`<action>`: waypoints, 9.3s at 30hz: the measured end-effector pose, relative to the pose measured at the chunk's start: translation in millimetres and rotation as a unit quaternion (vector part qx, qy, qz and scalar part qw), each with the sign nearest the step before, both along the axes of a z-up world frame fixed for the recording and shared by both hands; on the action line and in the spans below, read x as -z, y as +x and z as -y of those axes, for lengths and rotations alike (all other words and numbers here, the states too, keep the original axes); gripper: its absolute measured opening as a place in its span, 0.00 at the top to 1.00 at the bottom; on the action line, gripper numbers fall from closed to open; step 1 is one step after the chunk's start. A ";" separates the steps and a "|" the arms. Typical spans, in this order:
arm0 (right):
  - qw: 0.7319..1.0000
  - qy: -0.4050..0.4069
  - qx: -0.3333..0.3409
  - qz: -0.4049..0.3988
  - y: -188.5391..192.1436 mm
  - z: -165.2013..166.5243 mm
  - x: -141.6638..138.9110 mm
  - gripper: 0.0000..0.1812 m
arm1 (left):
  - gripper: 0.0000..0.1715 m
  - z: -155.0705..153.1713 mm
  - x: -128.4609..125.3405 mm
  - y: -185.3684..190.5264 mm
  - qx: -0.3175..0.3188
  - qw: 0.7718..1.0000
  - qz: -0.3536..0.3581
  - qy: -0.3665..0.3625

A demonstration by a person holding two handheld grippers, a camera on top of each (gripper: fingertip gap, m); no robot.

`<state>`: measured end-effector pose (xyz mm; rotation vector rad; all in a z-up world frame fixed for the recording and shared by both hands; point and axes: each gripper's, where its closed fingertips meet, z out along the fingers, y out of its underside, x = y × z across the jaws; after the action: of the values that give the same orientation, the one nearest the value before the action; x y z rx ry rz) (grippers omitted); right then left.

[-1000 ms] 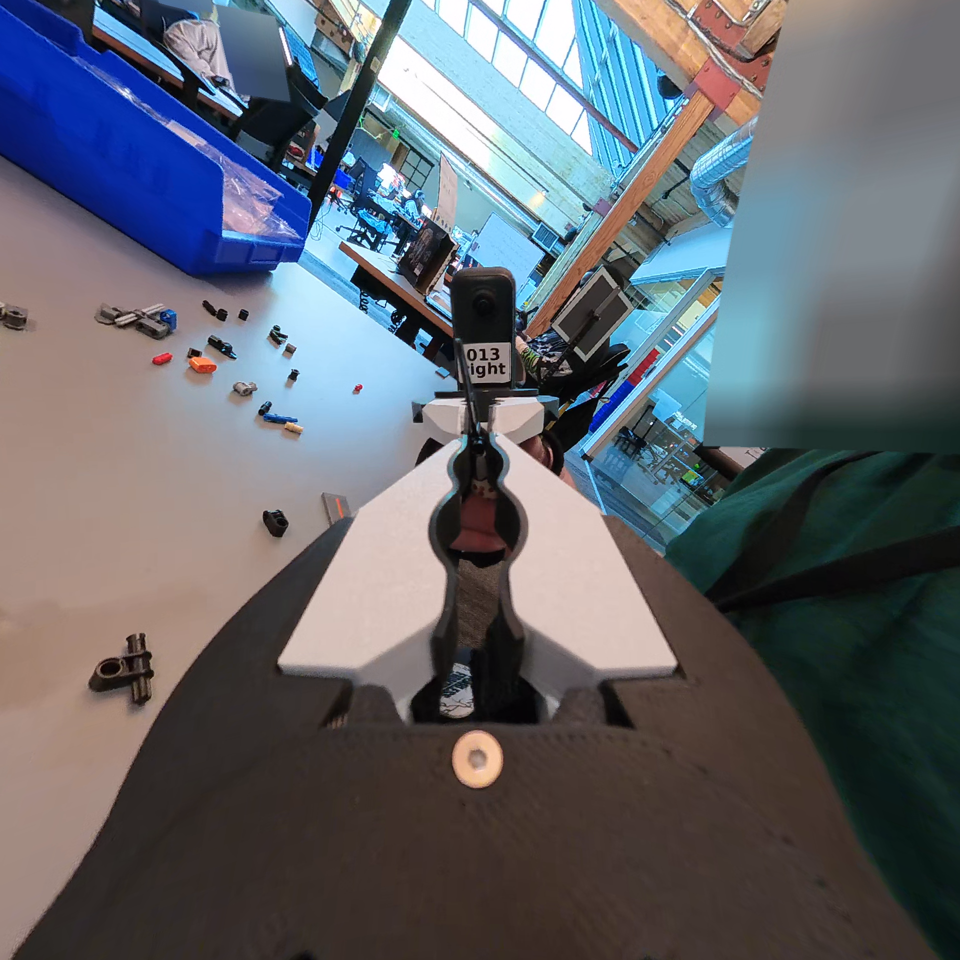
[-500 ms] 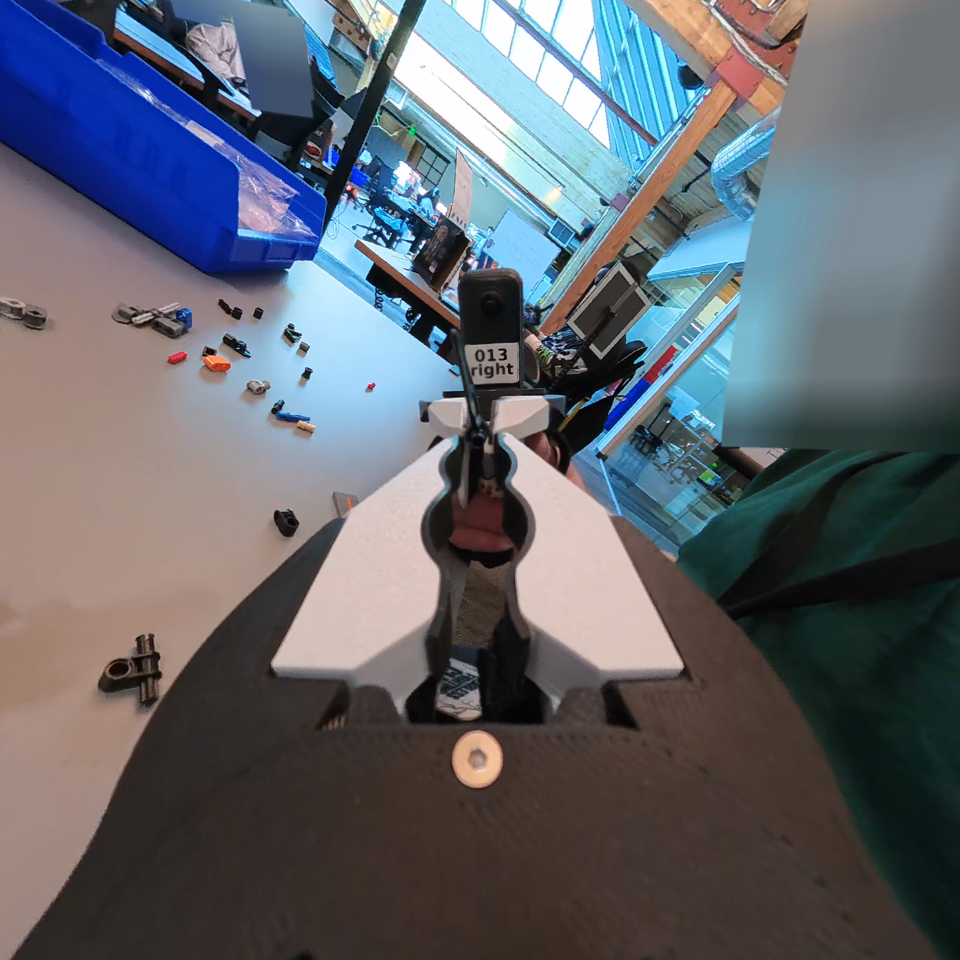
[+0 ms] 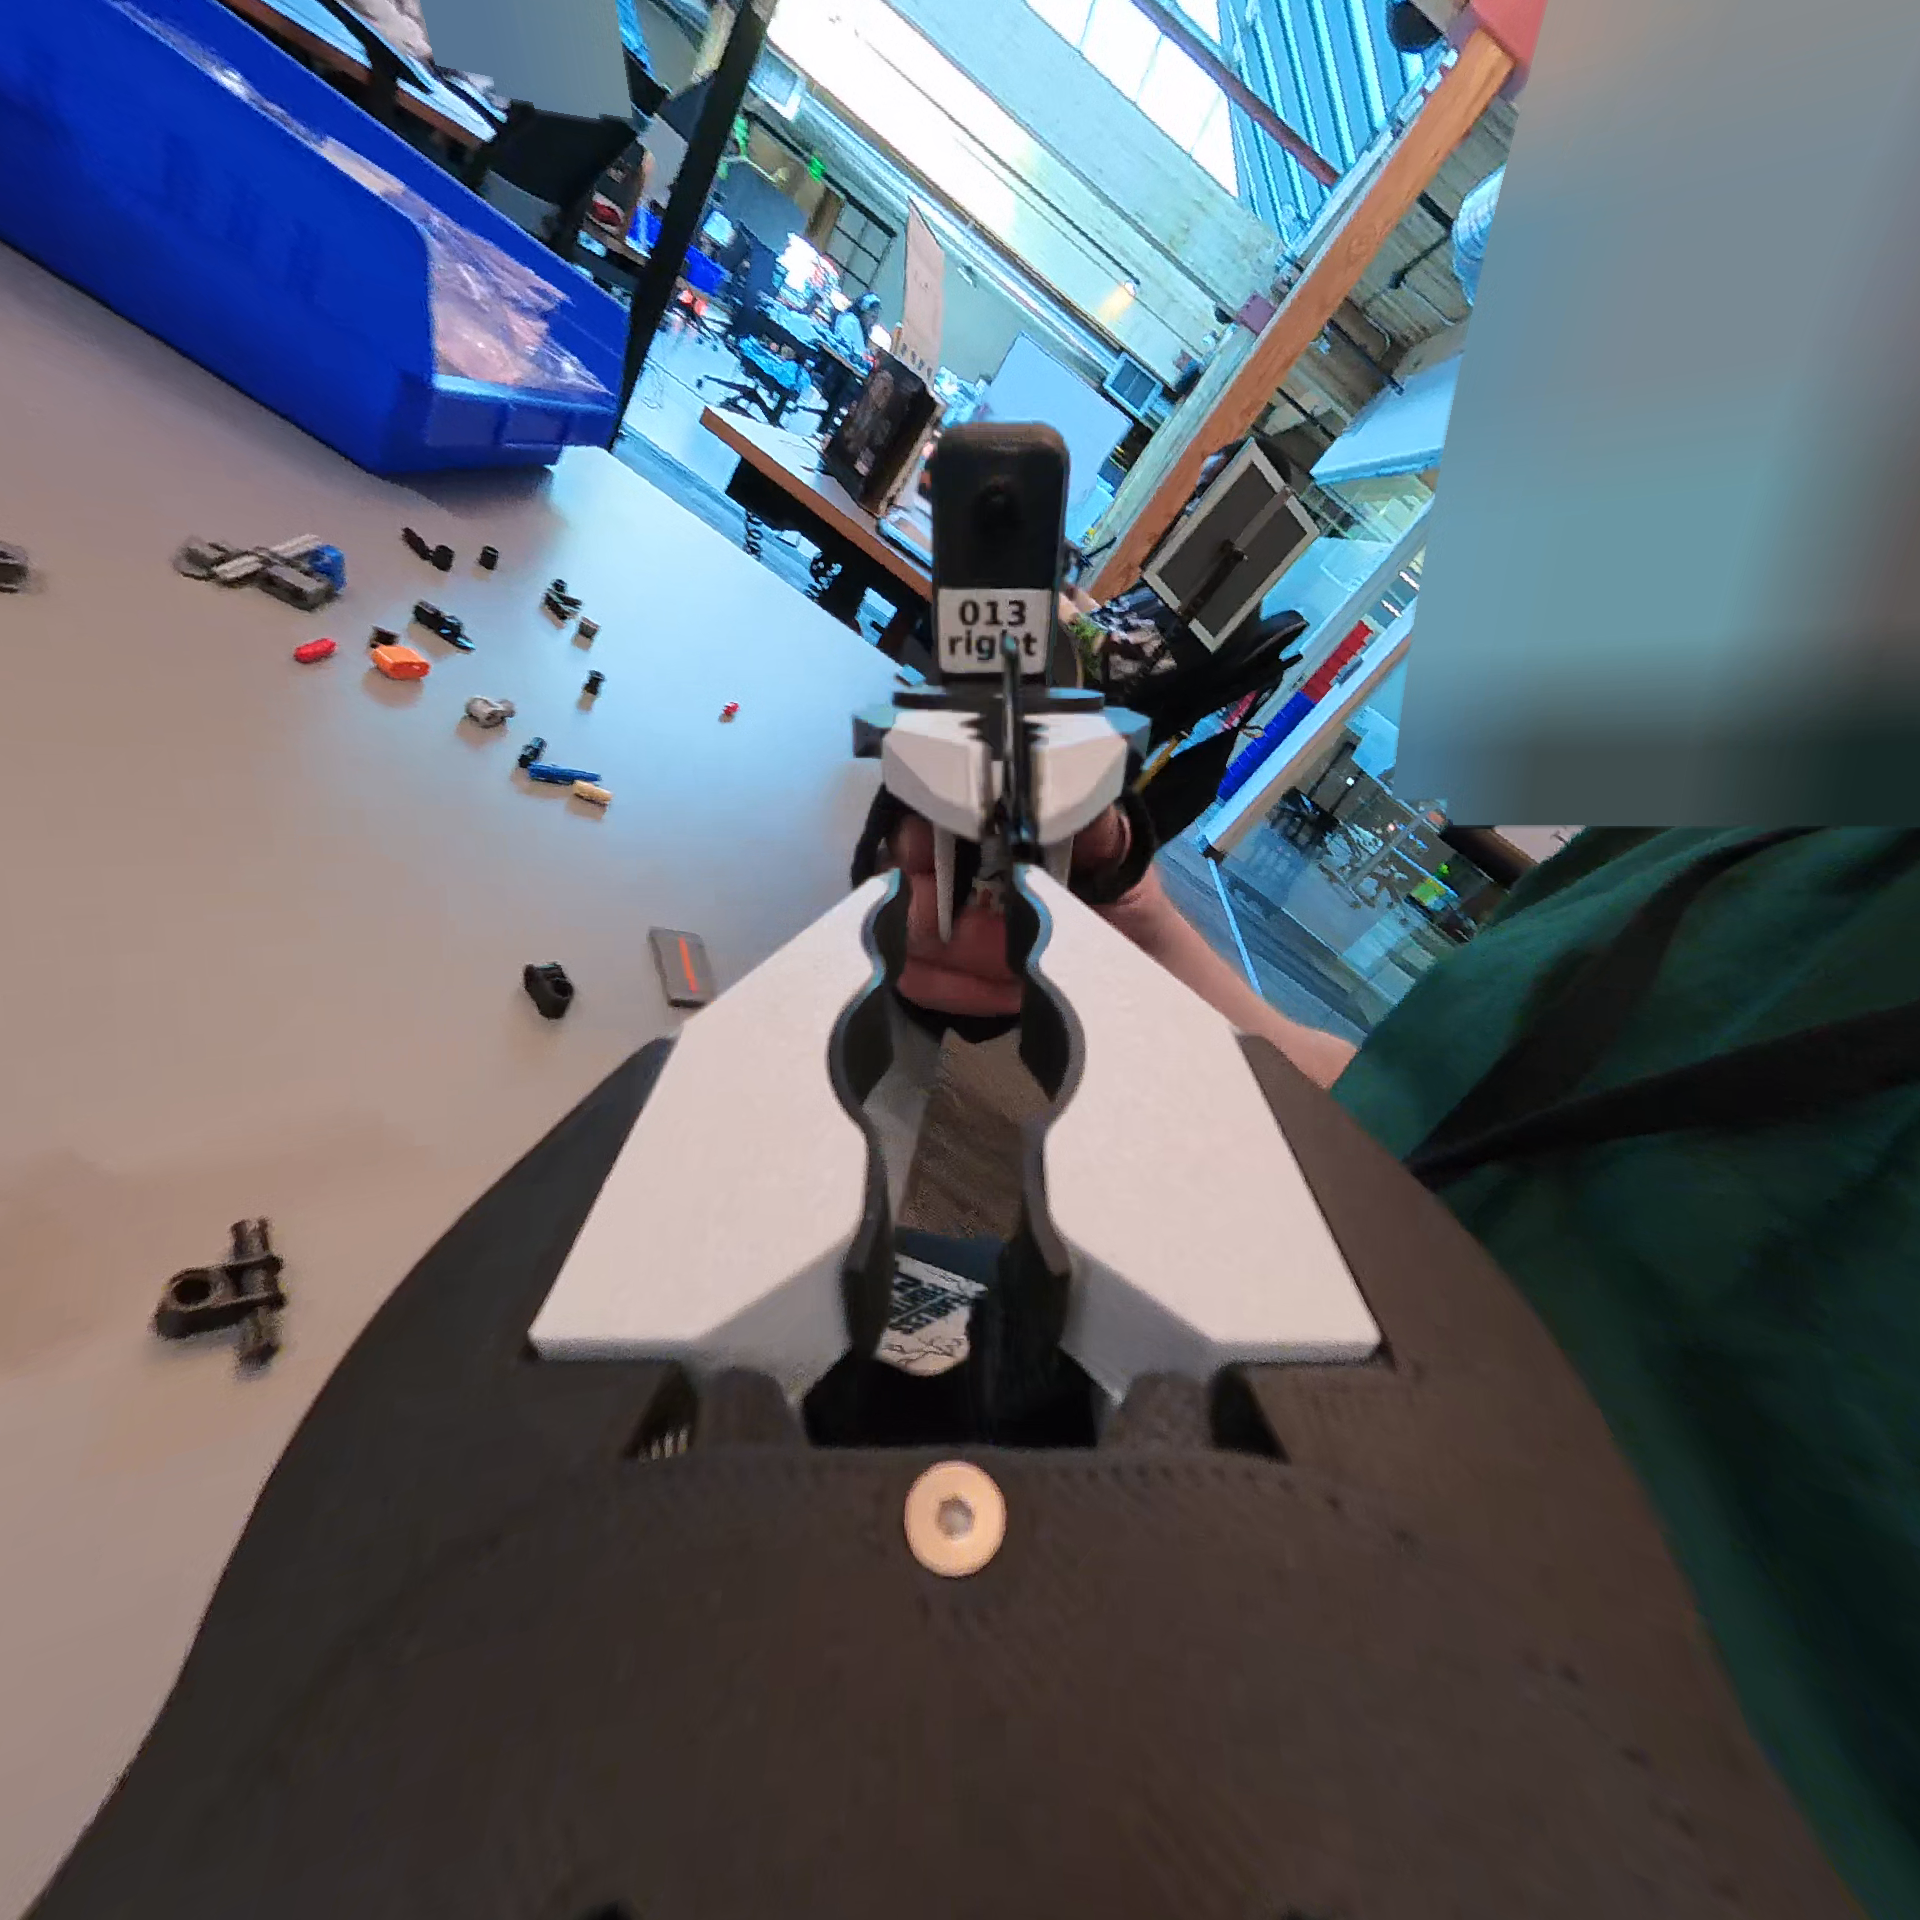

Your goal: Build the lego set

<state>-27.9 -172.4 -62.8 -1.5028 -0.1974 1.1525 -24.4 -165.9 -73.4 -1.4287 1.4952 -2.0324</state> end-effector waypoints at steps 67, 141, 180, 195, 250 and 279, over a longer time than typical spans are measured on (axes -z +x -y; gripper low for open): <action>0.999 0.012 0.020 -0.032 16.2 2.4 -3.1 0.98 | 0.90 0.4 -0.4 0.8 -0.003 0.999 0.020 0.025; 0.999 -0.010 0.032 -0.032 25.1 -13.2 2.7 0.97 | 0.92 -189.1 35.8 -50.1 -0.065 0.895 -0.073 0.435; 0.999 0.022 0.018 -0.046 25.2 -3.6 -5.0 0.97 | 0.90 -203.7 13.7 -32.9 -0.185 0.884 -0.145 0.404; 0.999 0.024 0.018 -0.046 24.8 -2.7 -5.5 0.98 | 0.85 -223.8 -1.5 -49.2 -0.226 0.871 -0.136 0.415; 0.925 -0.195 0.127 0.299 4.2 -219.4 89.5 0.98 | 0.93 -210.5 7.4 -18.4 -0.118 0.915 -0.083 0.378; 0.894 -0.198 0.132 0.381 -0.6 -219.6 104.5 0.98 | 0.93 -207.1 6.8 -45.7 -0.149 0.919 -0.047 0.361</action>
<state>-28.5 47.2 -167.2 -2.2218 -0.2862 0.3406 -70.1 41.2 -80.2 -1.3234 1.6816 -1.0625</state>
